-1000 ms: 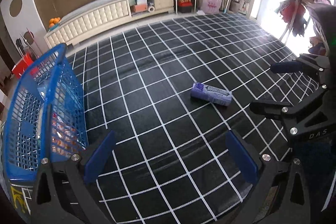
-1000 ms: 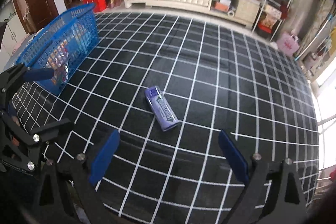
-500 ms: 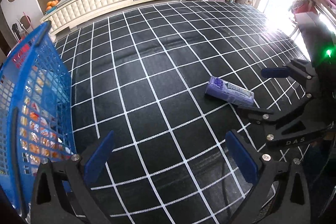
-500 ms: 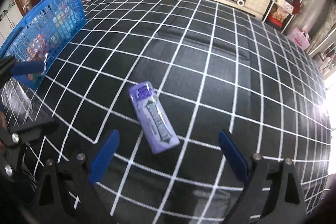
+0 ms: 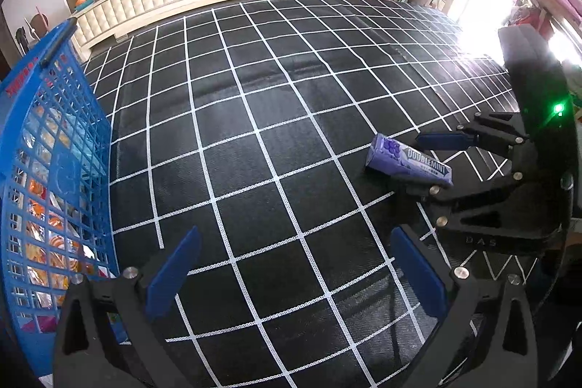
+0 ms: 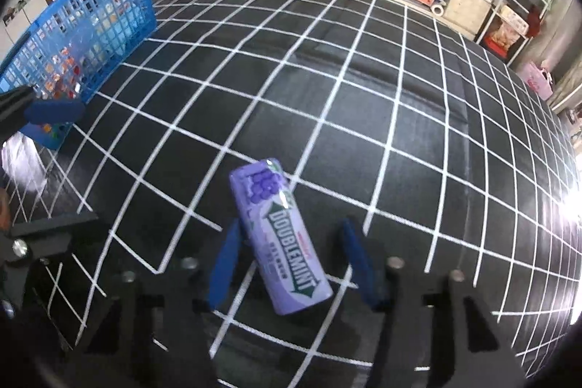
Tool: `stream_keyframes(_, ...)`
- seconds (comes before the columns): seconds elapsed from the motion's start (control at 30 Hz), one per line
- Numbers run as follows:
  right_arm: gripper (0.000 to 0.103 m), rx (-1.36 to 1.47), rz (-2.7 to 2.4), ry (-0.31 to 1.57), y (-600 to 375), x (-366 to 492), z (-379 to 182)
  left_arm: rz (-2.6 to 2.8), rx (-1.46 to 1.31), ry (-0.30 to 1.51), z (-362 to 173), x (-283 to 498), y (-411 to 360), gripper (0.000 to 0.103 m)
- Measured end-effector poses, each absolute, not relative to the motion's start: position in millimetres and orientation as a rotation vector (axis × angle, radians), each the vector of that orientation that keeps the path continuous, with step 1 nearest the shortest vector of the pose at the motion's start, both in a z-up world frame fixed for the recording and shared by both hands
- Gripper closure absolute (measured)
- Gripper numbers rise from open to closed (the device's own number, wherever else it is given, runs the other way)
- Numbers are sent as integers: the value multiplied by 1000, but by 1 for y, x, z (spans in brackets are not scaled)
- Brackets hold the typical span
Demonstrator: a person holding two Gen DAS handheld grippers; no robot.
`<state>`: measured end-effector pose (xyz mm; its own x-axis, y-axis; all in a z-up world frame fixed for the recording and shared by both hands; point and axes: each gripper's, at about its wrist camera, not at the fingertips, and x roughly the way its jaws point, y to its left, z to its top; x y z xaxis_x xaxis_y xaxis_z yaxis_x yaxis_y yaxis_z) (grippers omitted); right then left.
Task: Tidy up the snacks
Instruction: 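Grasp the purple Doublemint gum tube with the right gripper, then carry the gum tube over the blue basket with the right gripper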
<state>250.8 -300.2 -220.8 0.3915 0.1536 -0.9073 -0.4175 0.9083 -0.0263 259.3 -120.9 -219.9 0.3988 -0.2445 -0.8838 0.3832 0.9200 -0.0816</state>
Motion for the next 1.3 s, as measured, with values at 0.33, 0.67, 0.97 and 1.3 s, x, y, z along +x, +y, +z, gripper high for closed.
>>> stream_keyframes(0.33, 65, -276, 408, 1105, -294, 230, -216, -410, 135, 1069, -210, 248, -122, 0)
stream_keyframes(0.67, 65, -240, 370, 1031, -294, 197, -161, -410, 116, 962, -157, 214, -109, 0)
stream_keyframes(0.97, 66, -266, 372, 933, -274, 162, -107, -398, 81, 854, -108, 171, -79, 0)
stream_keyframes(1.3, 75, -281, 421, 840, -228, 150, -61, -337, 72, 761, -70, 143, -27, 0)
